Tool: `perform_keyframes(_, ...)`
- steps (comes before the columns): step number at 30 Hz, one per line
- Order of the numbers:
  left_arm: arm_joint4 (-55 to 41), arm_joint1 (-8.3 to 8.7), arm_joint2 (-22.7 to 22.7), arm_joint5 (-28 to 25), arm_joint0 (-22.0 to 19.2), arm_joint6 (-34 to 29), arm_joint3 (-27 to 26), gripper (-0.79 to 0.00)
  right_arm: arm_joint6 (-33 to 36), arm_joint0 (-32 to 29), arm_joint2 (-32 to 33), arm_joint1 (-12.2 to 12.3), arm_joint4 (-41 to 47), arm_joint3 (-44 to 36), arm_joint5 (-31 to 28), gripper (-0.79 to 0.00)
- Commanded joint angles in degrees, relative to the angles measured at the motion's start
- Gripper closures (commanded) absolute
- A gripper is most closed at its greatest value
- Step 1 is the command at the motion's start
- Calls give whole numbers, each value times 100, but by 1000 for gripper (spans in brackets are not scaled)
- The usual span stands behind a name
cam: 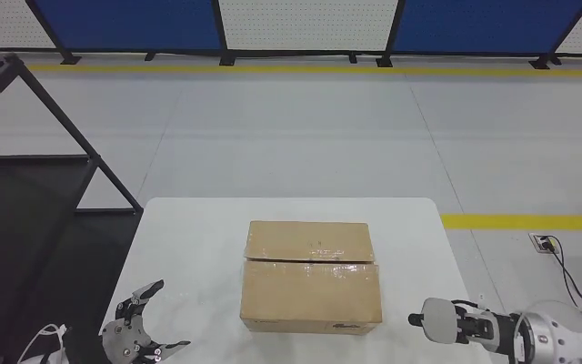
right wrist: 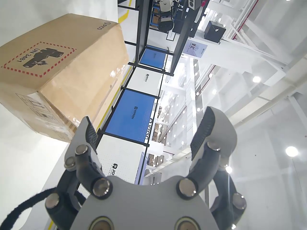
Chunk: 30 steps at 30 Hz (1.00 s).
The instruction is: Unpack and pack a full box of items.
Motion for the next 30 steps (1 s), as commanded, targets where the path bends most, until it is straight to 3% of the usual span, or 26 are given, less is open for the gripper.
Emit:
perform_keyframes(1,1,0,0,-1,0,1,0,-785,0,0,0,0,-3,0,0,-785)
perform_keyframes(7,-384,23,129,-122,-185,-393,-70,-785,377,164,-484,18,-274,-53,192,-785)
perform_keyframes(11,-328,84,237,-350,-459,-533,-37,-785,448,831,-1005,37,-667,367,615,-785)
perform_keyframes(18,-305,307,676,-350,-968,-423,588,-785,966,2033,-1884,-5,-1147,1627,1165,-785)
perform_keyframes(21,-262,406,808,-350,-1051,-350,776,-785,901,2071,-1924,-4,-1151,1638,1196,-785)
perform_keyframes(30,-262,406,808,-350,-1051,-350,776,-785,922,2053,-1938,-5,-1145,1645,1192,-785)
